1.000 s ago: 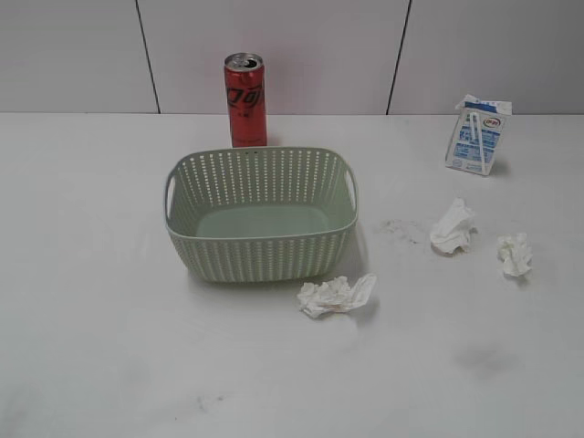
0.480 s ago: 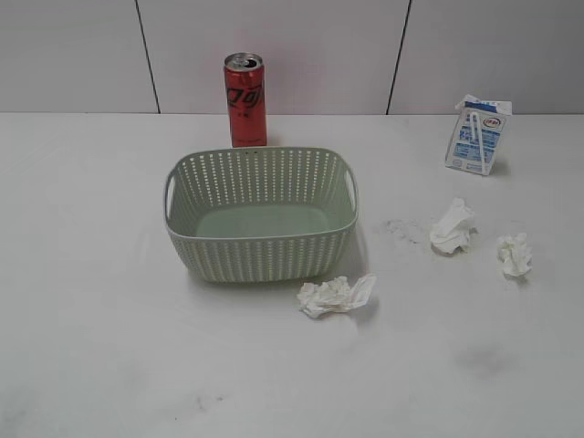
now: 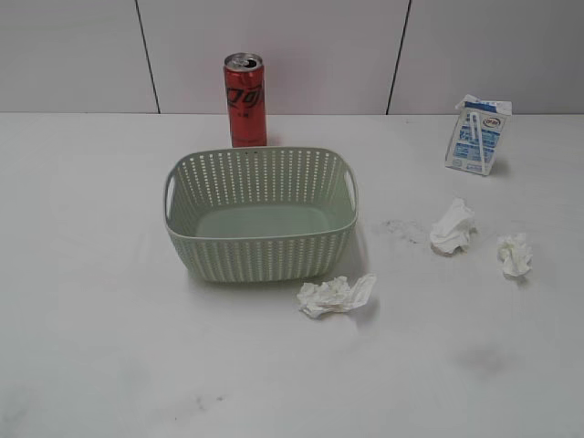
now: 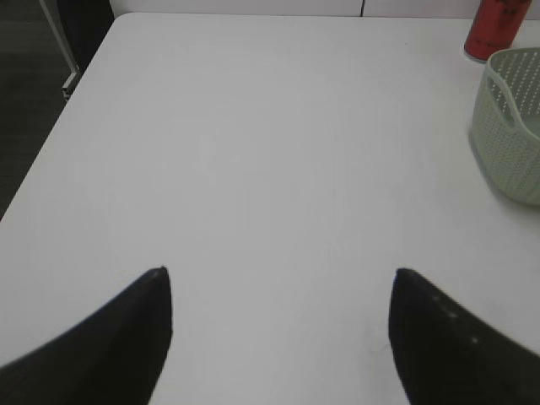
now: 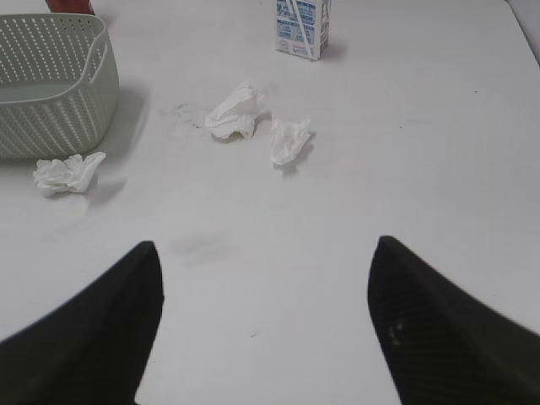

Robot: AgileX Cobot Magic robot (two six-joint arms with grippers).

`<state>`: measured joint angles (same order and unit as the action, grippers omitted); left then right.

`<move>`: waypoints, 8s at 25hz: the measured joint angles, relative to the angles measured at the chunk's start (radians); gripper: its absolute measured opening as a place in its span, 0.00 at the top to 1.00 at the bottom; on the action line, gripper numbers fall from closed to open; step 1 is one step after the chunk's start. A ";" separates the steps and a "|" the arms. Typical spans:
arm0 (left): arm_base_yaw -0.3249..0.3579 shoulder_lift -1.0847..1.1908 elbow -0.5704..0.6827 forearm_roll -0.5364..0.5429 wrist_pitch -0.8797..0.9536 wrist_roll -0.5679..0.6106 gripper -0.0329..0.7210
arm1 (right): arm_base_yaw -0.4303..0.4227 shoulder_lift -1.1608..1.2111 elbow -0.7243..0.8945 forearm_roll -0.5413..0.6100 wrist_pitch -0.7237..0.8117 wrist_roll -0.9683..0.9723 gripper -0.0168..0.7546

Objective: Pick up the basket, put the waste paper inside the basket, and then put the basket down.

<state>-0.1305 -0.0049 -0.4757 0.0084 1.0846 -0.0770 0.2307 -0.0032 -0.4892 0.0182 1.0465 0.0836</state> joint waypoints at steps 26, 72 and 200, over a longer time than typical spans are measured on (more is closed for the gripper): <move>-0.007 0.663 -0.335 -0.044 -0.316 0.035 0.17 | 0.000 0.000 0.000 0.000 0.000 0.000 0.24; -0.351 2.176 -1.226 -0.092 0.035 -0.316 0.94 | 0.000 0.000 0.000 0.000 0.000 0.000 0.24; -0.344 1.925 -1.226 -0.077 0.134 -0.230 0.96 | -0.060 2.026 -1.187 0.132 0.168 0.224 0.10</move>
<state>-0.4746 1.9198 -1.7020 -0.0683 1.2185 -0.3072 0.1707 2.0226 -1.6766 0.1498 1.2150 0.3079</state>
